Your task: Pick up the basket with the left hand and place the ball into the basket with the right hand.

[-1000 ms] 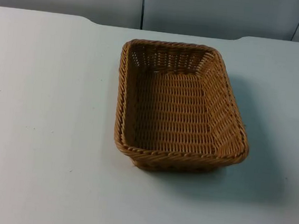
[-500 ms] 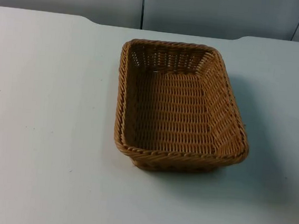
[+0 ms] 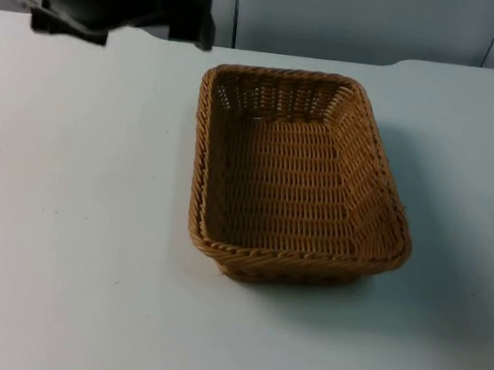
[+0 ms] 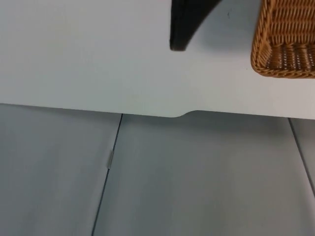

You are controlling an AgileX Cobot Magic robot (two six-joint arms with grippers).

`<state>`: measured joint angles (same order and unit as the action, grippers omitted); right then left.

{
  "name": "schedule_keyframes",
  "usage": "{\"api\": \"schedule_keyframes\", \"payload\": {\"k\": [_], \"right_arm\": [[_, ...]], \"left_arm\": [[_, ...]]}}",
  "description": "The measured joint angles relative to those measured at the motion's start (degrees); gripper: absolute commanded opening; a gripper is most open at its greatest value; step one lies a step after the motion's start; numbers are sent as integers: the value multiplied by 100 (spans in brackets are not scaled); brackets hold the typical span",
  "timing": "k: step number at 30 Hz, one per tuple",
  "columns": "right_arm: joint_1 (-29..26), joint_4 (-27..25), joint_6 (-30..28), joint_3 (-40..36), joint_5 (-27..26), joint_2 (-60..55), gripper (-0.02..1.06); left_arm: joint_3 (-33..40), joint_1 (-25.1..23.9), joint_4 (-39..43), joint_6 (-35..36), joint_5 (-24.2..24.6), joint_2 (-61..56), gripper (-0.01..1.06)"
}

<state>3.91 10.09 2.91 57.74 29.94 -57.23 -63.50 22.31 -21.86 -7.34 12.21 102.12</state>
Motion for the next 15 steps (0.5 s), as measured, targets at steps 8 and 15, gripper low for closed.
{"api": "schedule_keyframes", "payload": {"k": [8, 15], "right_arm": [[0, 223, 58, 0, 0, 0, 104], [0, 320, 95, 0, 0, 0, 104]], "left_arm": [[0, 338, -471, 0, -434, 822, 105], [-329, 370, -713, 0, -540, 1300, 105]]}}
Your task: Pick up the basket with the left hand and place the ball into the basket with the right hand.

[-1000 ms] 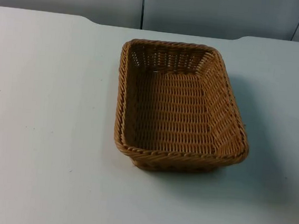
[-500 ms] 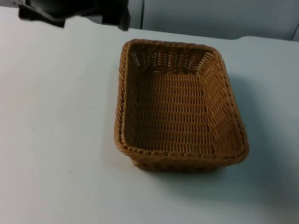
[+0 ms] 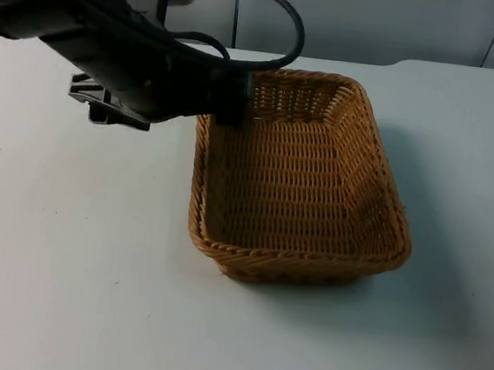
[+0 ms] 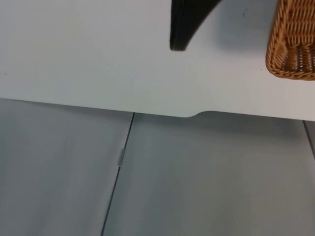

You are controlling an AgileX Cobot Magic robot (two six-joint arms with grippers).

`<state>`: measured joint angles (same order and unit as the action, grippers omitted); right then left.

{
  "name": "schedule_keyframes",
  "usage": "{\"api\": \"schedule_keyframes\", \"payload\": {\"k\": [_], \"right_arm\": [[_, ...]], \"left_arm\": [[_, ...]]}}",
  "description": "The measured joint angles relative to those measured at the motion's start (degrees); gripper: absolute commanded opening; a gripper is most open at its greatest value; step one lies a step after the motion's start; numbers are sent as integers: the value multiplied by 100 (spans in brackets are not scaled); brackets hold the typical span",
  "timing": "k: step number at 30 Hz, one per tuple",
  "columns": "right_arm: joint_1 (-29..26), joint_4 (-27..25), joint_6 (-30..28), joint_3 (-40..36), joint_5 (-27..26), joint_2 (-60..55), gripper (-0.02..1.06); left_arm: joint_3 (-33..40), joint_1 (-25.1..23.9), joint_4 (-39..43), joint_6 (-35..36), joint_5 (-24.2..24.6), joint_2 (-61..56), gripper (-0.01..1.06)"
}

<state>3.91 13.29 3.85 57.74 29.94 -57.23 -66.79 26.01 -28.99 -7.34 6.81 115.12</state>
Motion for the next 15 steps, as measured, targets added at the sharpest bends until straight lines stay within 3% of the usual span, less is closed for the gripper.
{"api": "schedule_keyframes", "payload": {"k": [15], "right_arm": [[0, 277, 192, 0, 0, 0, 104]], "left_arm": [[-810, 137, -49, 0, 556, 835, 105]]}}
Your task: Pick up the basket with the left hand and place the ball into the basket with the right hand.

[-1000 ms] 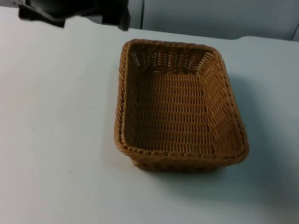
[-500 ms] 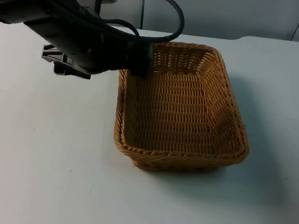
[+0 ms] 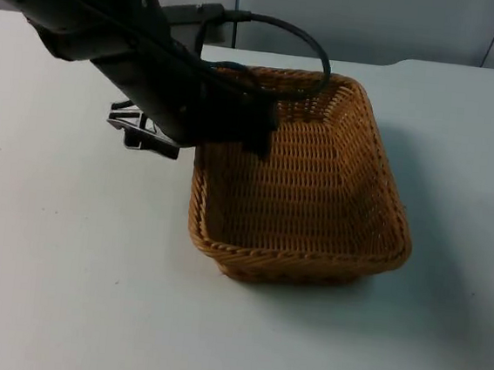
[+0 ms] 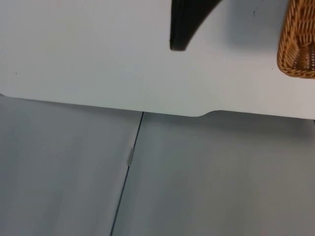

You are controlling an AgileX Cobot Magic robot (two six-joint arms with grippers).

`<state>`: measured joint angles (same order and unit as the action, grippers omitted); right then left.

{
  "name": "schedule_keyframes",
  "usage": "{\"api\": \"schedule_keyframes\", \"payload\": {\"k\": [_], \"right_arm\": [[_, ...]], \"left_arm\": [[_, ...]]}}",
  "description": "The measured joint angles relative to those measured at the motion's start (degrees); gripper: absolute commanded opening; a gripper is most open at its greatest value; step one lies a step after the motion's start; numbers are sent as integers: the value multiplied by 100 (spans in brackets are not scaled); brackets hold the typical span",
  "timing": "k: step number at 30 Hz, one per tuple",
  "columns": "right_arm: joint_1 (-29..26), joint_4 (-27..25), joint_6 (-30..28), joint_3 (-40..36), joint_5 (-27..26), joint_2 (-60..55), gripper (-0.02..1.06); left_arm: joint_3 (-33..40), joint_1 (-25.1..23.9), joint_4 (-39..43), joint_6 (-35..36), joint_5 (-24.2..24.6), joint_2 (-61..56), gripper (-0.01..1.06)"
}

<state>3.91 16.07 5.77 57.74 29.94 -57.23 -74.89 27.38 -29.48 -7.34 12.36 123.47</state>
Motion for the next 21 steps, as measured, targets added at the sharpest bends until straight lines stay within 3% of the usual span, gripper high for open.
{"api": "schedule_keyframes", "payload": {"k": [4, 6, 8, 9, 12, 21], "right_arm": [[0, 13, 0, 0, 0, 0, 104], [0, 23, 0, 0, 0, 0, 104], [0, 23, 0, 0, 0, 0, 104], [0, 23, 0, 0, -12, 0, 104], [0, 23, 0, 0, -24, 0, 104], [0, 23, 0, 0, -46, 0, 104]], "left_arm": [[-64, 0, -14, 0, 87, 95, 104], [-69, 0, -34, 0, 137, 160, 92], [-69, 0, -34, 0, 147, 165, 58], [-69, 0, -34, 0, 158, 174, 58], [-82, 0, -75, 0, 156, 174, 1], [-103, 14, -318, 47, 249, 174, 0]]}}
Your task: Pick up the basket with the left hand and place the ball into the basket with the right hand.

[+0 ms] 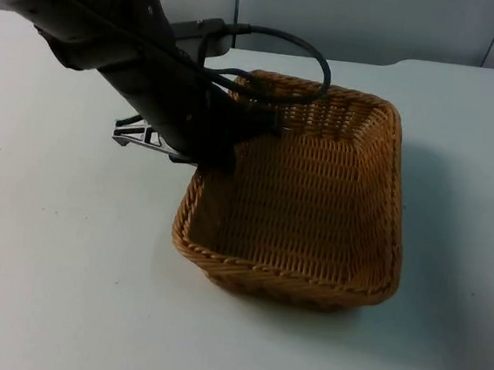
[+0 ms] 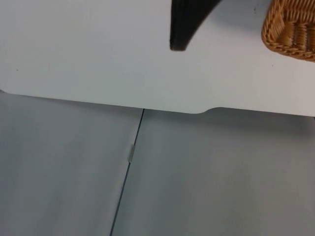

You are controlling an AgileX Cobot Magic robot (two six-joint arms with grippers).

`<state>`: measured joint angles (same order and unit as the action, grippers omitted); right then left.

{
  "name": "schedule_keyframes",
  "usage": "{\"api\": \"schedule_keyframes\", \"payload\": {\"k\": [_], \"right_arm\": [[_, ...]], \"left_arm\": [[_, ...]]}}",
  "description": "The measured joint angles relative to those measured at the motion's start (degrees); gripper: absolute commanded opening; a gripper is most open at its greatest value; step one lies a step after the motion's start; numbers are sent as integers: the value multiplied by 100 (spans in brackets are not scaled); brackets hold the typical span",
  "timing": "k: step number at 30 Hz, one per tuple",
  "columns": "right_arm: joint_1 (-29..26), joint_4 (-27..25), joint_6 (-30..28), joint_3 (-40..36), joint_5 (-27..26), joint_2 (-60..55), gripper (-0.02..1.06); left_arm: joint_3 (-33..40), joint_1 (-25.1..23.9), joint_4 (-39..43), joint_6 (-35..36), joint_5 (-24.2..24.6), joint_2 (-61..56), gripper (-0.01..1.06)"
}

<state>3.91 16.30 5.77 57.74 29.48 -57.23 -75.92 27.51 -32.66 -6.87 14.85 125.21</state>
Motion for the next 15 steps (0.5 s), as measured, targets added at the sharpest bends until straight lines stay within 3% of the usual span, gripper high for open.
{"api": "schedule_keyframes", "payload": {"k": [7, 10, 15], "right_arm": [[0, 0, 22, 11, -23, 0, 104], [0, 0, 107, 11, -35, 0, 104], [0, 0, 146, 11, -95, 0, 104]], "left_arm": [[0, -109, -39, -12, 273, -162, 0], [-14, -379, -49, -51, 615, -500, 0], [-23, -794, -21, -88, 771, -955, 0]]}}
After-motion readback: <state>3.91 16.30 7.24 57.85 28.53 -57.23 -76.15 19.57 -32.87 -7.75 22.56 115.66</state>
